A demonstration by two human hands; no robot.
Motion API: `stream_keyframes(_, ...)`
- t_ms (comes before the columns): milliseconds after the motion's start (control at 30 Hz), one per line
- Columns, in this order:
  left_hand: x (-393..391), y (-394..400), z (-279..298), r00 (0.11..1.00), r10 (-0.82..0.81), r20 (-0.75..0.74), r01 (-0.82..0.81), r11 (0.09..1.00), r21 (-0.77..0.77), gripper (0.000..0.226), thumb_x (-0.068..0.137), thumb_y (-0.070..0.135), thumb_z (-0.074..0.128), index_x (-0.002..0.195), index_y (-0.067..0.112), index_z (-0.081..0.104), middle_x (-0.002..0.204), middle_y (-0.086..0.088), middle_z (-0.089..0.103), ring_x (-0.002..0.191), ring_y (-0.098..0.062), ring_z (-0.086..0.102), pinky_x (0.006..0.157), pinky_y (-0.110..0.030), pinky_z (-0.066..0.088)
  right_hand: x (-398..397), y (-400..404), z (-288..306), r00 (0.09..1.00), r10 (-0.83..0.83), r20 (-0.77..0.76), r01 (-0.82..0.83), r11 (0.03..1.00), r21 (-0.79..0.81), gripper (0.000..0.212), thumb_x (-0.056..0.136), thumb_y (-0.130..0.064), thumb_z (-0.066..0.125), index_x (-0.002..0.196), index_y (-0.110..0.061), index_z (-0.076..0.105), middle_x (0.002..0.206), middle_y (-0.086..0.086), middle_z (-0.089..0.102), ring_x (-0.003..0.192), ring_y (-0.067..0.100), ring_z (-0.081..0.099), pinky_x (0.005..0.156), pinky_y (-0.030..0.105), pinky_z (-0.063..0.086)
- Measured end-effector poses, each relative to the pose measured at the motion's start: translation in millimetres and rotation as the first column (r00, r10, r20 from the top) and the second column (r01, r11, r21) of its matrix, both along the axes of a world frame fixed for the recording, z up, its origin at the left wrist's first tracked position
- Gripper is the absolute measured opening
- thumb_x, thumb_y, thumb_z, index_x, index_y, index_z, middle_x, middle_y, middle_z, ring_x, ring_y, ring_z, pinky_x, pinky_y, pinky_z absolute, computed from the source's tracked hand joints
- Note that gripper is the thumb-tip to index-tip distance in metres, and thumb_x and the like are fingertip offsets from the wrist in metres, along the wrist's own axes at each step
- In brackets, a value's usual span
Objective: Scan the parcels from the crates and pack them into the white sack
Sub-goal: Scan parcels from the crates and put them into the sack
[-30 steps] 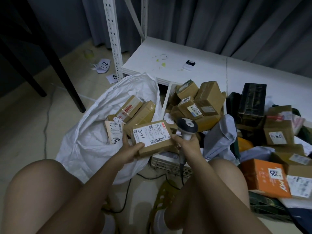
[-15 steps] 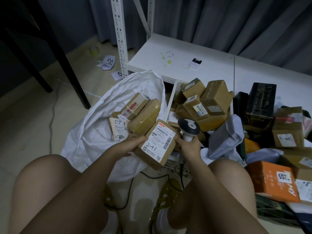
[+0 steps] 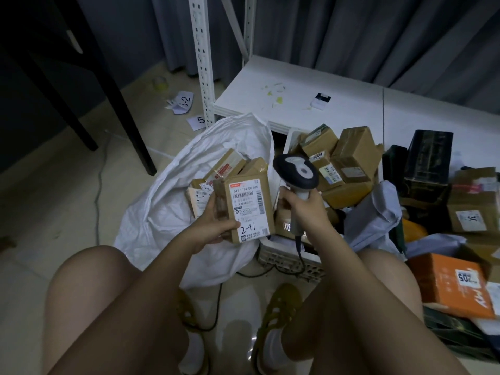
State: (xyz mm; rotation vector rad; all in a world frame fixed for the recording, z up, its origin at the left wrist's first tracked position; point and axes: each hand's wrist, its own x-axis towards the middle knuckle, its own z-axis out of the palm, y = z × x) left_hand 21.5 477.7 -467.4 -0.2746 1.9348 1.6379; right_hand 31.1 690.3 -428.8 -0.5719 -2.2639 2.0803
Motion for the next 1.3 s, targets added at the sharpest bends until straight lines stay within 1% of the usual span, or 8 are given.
stream_keyframes(100, -2.8, -4.3, 5.2, 0.993, 0.059, -0.101, -0.057, 0.998, 0.019, 0.095, 0.086, 0.007, 0.066, 0.150, 0.042, 0.005, 0.113, 0.013, 0.054, 0.101, -0.009, 0.057, 0.073, -0.026, 0.054, 11.4, -8.0, 8.2, 0.985, 0.155, 0.078, -0.159, 0.986, 0.044, 0.017, 0.090, -0.019, 0.066, 0.079, -0.011, 0.055, 0.056, 0.000, 0.055, 0.047, 0.010, 0.053, 0.057, 0.030, 0.046)
stream_keyframes(167, -5.7, -8.8, 8.8, 0.987, 0.076, -0.143, -0.073, 0.997, 0.026, 0.096, 0.085, 0.006, 0.067, 0.151, 0.038, 0.005, 0.122, 0.011, 0.052, 0.110, -0.012, 0.055, 0.070, -0.021, 0.054, 20.1, -14.4, 12.1, 0.972, 0.204, 0.116, -0.210, 0.977, 0.043, 0.023, 0.090, -0.016, 0.064, 0.072, -0.007, 0.052, 0.052, 0.004, 0.051, 0.046, 0.017, 0.050, 0.054, 0.031, 0.044)
stream_keyframes(233, -9.0, -13.2, 11.1, 0.978, 0.093, -0.185, -0.092, 0.996, 0.014, 0.098, 0.084, 0.008, 0.069, 0.151, 0.039, 0.004, 0.138, 0.003, 0.047, 0.123, -0.019, 0.051, 0.084, -0.028, 0.052, 29.2, -22.1, 18.6, 0.969, 0.221, 0.109, -0.223, 0.975, 0.007, 0.020, 0.088, -0.013, 0.065, 0.074, -0.005, 0.053, 0.053, 0.007, 0.050, 0.048, 0.019, 0.048, 0.054, 0.032, 0.043)
stream_keyframes(300, -11.4, -16.4, 13.7, 0.969, 0.122, -0.214, -0.123, 0.992, 0.012, 0.098, 0.084, 0.008, 0.069, 0.150, 0.040, 0.004, 0.130, 0.003, 0.051, 0.124, -0.022, 0.052, 0.092, -0.034, 0.049, 37.1, -29.5, 25.6, 0.966, 0.244, 0.087, -0.243, 0.970, -0.021, 0.014, 0.086, -0.013, 0.068, 0.080, -0.007, 0.057, 0.054, 0.004, 0.051, 0.050, 0.017, 0.050, 0.054, 0.032, 0.044)
stream_keyframes(400, -14.1, -20.3, 14.9, 0.962, 0.157, -0.225, -0.152, 0.988, 0.037, 0.098, 0.084, 0.007, 0.069, 0.150, 0.042, 0.004, 0.110, 0.012, 0.053, 0.119, -0.023, 0.055, 0.088, -0.038, 0.053, 46.3, -38.3, 33.5, 0.967, 0.243, 0.075, -0.246, 0.968, 0.041, 0.018, 0.085, -0.018, 0.073, 0.074, -0.013, 0.059, 0.050, -0.003, 0.054, 0.047, 0.011, 0.051, 0.049, 0.025, 0.046)
stream_keyframes(533, -15.7, -26.1, 16.7, 0.959, 0.150, -0.239, -0.148, 0.989, 0.024, 0.101, 0.081, 0.012, 0.073, 0.148, 0.048, 0.006, 0.128, 0.005, 0.051, 0.118, -0.022, 0.055, 0.090, -0.051, 0.053, 53.3, -47.6, 42.3, 0.980, 0.181, 0.081, -0.185, 0.981, 0.053, 0.032, 0.083, -0.014, 0.073, 0.056, -0.012, 0.055, 0.041, -0.004, 0.050, 0.043, 0.014, 0.045, 0.046, 0.026, 0.042)
stream_keyframes(1100, -21.6, -34.3, 8.1, 0.954, 0.137, -0.268, -0.130, 0.991, 0.044, 0.103, 0.082, 0.009, 0.072, 0.148, 0.047, 0.003, 0.141, 0.000, 0.047, 0.123, -0.020, 0.052, 0.084, -0.037, 0.055, 48.4, -48.9, 37.4, 0.974, 0.214, 0.077, -0.214, 0.977, -0.008, 0.029, 0.083, -0.003, 0.069, 0.060, -0.012, 0.055, 0.043, -0.006, 0.050, 0.045, 0.014, 0.042, 0.049, 0.029, 0.039)
stream_keyframes(1300, -17.6, -46.4, -11.7, 0.933, 0.241, -0.268, -0.237, 0.970, 0.048, 0.099, 0.083, 0.008, 0.070, 0.150, 0.041, 0.005, 0.123, 0.012, 0.054, 0.107, -0.005, 0.055, 0.090, -0.037, 0.053, 29.4, -44.1, 22.7, 0.986, 0.132, 0.099, -0.119, 0.984, -0.130, 0.013, 0.083, -0.007, 0.071, 0.075, -0.008, 0.061, 0.052, 0.005, 0.053, 0.048, 0.020, 0.044, 0.056, 0.035, 0.041)
